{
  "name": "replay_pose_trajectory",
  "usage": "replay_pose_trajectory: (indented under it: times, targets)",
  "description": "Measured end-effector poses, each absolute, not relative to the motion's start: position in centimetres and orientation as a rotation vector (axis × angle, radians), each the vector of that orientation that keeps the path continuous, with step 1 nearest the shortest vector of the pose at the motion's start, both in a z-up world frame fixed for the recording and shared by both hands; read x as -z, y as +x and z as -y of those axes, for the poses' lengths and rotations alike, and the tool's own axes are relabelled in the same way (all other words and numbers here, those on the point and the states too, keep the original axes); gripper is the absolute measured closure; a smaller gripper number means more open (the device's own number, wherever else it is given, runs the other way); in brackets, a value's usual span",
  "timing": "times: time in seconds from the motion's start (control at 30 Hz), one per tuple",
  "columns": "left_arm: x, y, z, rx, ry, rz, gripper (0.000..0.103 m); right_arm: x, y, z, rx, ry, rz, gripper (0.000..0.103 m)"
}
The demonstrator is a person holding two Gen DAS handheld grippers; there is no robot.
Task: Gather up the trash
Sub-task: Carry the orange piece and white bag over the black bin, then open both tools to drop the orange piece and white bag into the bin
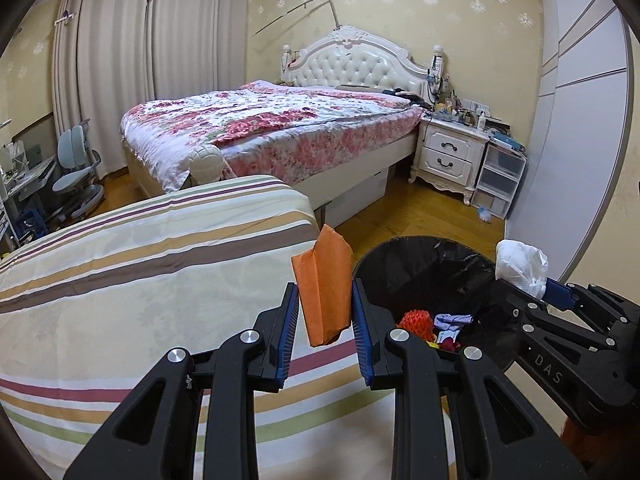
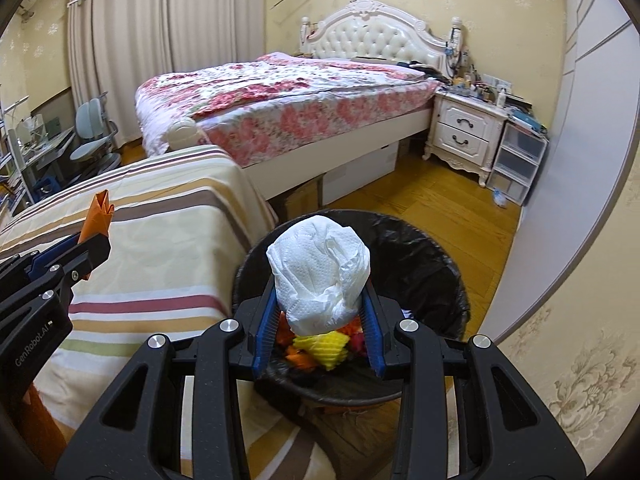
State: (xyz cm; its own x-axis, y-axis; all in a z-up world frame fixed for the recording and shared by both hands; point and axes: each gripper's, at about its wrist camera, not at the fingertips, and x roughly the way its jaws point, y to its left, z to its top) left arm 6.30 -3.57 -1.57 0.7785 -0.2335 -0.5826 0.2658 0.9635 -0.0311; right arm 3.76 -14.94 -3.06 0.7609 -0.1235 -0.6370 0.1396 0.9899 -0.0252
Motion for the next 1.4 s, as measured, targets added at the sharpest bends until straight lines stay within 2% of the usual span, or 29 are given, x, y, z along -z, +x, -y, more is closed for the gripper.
replay_pose_trajectory:
  times: [0.57, 1.17, 1.27, 1.33, 1.4]
  targets:
    - [2.8, 11.0, 9.4, 0.283, 0.122, -0.651, 0.075, 4.7, 7.2, 19.6, 0.214, 0.084, -0.711, 0.066]
    - [4.0, 13.3, 11.4, 0.275, 0.155, -0.703, 0.075, 6.0, 9.2, 20.9, 0.238, 0.103, -0.740, 0.065]
    - [4.2, 13.4, 11.3, 0.279, 0.149, -0.717, 0.072, 6.1, 9.4, 20.9, 0.243, 0.104, -0.742, 0.064]
    - [4.2, 13.4, 11.2, 0.275, 0.147, -0.718, 0.057, 6.1, 9.4, 21.0, 0.251, 0.104, -0.738, 0.055]
    - [4.1, 13.3, 11.0, 0.270, 0.139, -0.711, 0.054, 6.0, 9.4, 20.9, 0.254, 0.100, -0.732, 0.055]
